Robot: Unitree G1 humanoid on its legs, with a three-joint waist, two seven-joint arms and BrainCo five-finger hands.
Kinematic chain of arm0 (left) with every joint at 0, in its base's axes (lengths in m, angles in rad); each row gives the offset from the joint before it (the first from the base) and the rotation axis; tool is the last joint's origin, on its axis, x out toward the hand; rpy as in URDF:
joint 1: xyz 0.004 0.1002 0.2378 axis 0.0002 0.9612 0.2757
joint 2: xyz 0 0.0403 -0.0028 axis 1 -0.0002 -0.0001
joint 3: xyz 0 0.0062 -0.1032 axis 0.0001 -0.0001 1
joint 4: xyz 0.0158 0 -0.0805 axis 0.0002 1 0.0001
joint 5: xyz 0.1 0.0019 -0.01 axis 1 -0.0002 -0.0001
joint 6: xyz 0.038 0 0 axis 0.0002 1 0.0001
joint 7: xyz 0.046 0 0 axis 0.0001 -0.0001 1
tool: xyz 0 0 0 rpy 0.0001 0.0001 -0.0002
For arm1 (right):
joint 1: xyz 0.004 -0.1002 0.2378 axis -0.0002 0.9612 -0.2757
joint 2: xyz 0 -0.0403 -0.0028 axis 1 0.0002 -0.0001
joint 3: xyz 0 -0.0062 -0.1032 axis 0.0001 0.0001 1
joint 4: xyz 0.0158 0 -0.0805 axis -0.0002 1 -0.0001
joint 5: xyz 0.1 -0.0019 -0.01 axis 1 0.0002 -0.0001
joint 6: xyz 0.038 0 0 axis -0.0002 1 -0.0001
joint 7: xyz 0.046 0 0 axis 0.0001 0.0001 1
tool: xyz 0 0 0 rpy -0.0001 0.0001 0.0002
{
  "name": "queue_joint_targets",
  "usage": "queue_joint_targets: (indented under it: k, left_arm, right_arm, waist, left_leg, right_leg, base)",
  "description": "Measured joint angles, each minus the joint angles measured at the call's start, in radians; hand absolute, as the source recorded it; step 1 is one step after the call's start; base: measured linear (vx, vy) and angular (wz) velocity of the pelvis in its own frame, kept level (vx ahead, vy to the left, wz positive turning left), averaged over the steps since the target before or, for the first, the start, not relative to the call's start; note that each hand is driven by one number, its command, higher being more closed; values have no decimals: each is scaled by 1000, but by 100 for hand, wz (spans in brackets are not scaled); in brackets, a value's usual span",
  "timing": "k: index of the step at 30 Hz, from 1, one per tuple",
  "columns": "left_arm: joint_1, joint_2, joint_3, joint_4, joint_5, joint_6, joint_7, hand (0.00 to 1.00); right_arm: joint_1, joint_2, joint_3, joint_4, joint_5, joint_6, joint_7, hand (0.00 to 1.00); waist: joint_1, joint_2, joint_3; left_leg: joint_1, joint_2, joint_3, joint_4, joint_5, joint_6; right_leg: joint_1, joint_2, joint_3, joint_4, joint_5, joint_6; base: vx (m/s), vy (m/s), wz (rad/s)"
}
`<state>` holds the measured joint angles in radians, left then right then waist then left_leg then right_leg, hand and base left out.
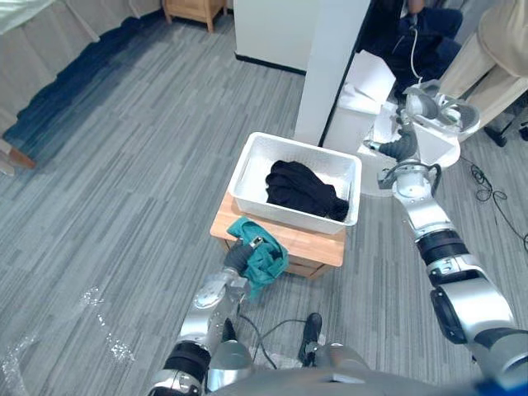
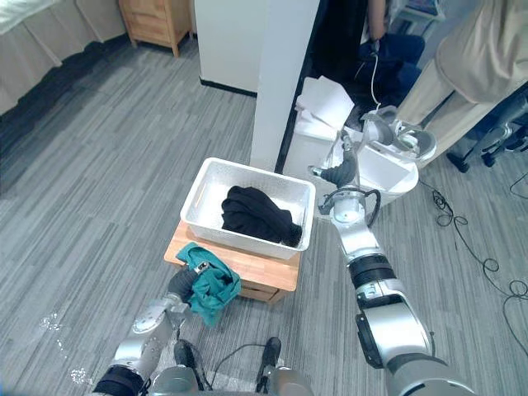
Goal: Tidy the bed and pick cloth on bed and put in laundry
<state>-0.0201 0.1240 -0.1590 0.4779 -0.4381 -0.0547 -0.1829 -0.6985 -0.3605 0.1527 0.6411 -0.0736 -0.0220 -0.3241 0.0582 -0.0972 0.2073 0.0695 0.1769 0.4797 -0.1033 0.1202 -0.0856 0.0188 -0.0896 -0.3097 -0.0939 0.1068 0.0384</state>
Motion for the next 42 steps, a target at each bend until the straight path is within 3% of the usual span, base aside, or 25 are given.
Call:
queue_joint_targets:
  k: [7,12,13,16,22,27,30,36,38,42]
  left_arm:
    - [16,3,0,29,0,-2,38,100]
    - [53,4,0,54,0,-19,62,100]
    - [66,2,0,69,0,-20,76,100]
    - [87,2,0,104,-2,-36,99,100]
    - [104,-13,4,166,-33,-85,147,100]
    - [124,-48,53,264,-66,-113,148,100]
    - [143,-58,128,335,-133,-131,161,100]
    - [195,-76,268,416,-141,-151,233,100]
    - [233,-87,338,420,-139,-180,255,100]
    - [257,-100,425,414,-141,-240,300,100]
  right_arm:
    - [81,2,-12,-21,11,30,-34,0]
    - [227,12,-104,-35,49,42,-54,0]
    - [274,19,-122,-35,54,41,-58,0]
    - [390,48,-159,-34,99,21,-72,0]
    - [600,137,-227,24,208,-95,-60,0]
    - [733,217,-243,144,205,-173,14,0]
    - [791,252,-272,225,179,-206,97,0]
    - [891,285,-319,302,106,-227,282,0]
    - [931,305,-363,324,38,-243,365,0]
    - [972,313,-401,338,-11,-263,432,0]
  waist:
    - [0,-3,-16]
    - [-20,1,-38]
    - [-35,7,-53]
    - [-63,23,-80]
    - [-86,60,-102]
    - [-96,77,-122]
    - [-95,75,-137]
    - [-93,73,-141]
    - [-91,74,-142]
    - [-65,75,-156]
  left_leg:
    - [0,-14,-8,0,-1,2]
    - [15,-35,6,2,-12,9]
    - [23,-40,10,2,-19,11]
    - [44,-45,27,4,-31,10]
    - [75,-50,51,0,-41,8]
    - [106,-55,54,-1,-60,-2]
    - [105,-60,54,-2,-69,4]
    - [105,-70,19,-2,-75,7]
    - [102,-73,-9,-2,-78,11]
    - [81,-94,-68,-2,-84,19]
  right_leg:
    - [5,-14,3,0,-10,15]
    - [9,-31,21,0,-3,22]
    - [14,-35,26,0,-3,25]
    - [24,-40,43,0,-1,28]
    - [29,-42,64,-1,-6,35]
    - [60,-50,63,-6,-21,35]
    - [68,-55,62,-6,-23,39]
    - [101,-71,18,-6,-36,50]
    - [122,-80,-19,-6,-48,57]
    - [143,-98,-92,-3,-68,73]
  base:
    - [11,9,3]
    - [45,36,-7]
    - [80,47,-11]
    - [64,32,-18]
    - [8,9,-14]
    - [-2,5,-2]
    - [-2,19,2]
    - [38,20,22]
    - [64,25,43]
    - [83,28,55]
